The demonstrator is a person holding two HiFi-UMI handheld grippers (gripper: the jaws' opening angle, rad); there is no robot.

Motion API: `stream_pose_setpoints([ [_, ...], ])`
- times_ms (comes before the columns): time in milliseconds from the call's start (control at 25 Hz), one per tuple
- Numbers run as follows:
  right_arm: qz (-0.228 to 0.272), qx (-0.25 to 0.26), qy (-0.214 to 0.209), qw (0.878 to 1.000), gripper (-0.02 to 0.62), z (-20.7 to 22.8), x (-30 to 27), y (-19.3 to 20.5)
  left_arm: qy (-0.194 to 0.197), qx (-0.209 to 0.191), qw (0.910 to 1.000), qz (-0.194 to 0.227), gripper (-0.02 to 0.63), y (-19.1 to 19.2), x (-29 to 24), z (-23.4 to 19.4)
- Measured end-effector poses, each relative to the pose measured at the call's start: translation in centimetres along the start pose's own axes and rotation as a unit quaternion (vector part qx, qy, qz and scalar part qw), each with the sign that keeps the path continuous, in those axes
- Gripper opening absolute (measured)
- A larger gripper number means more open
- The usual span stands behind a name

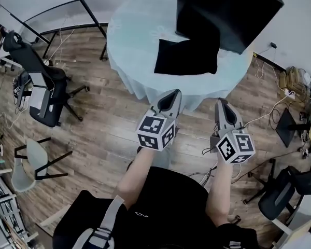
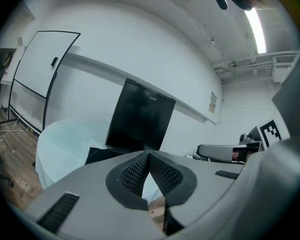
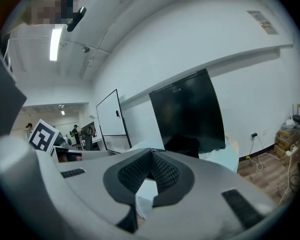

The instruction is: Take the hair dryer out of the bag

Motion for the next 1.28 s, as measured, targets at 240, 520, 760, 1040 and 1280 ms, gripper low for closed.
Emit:
stream_pose_setpoints([
  [240,0.009,0.015,-0.013,1.0,0.002,0.5,-5.3,-2.6,0.025,-0.015,0.9995,0.014,0.011,-3.1,-3.0,-1.9],
  [520,0.001,0.03,0.011,0.999,0.002,1.7,-6.6,-3.6,0.051,-0.015,0.9984,0.019,0.011,-5.1,-5.9,-2.4],
  [760,0.012,0.028,0.035,0.999,0.002,4.0,-5.7,-5.7,0.074,-0.025,0.9966,0.026,0.011,-6.2,-7.2,-0.8],
  [1040,-0.003,0.041,-0.018,0.999,0.002,1.7,-10.2,-6.1,0.103,-0.027,0.994,0.023,0.011,-6.7,-7.0,-2.8],
  [1280,-0.026,0.088,-0.013,0.996,0.002,1.1,-10.4,-7.1,0.079,-0.025,0.9965,0.013,0.012,-6.4,-7.7,-4.0],
])
Point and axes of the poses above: the fingertips, and each gripper's own axes: x backward along the fingers, z to its right, y out of its underside, the point moved 1 cm from there along x, backward along the fingers, and after that the axes turned 10 degrees about -y, right-handed, at the moved point
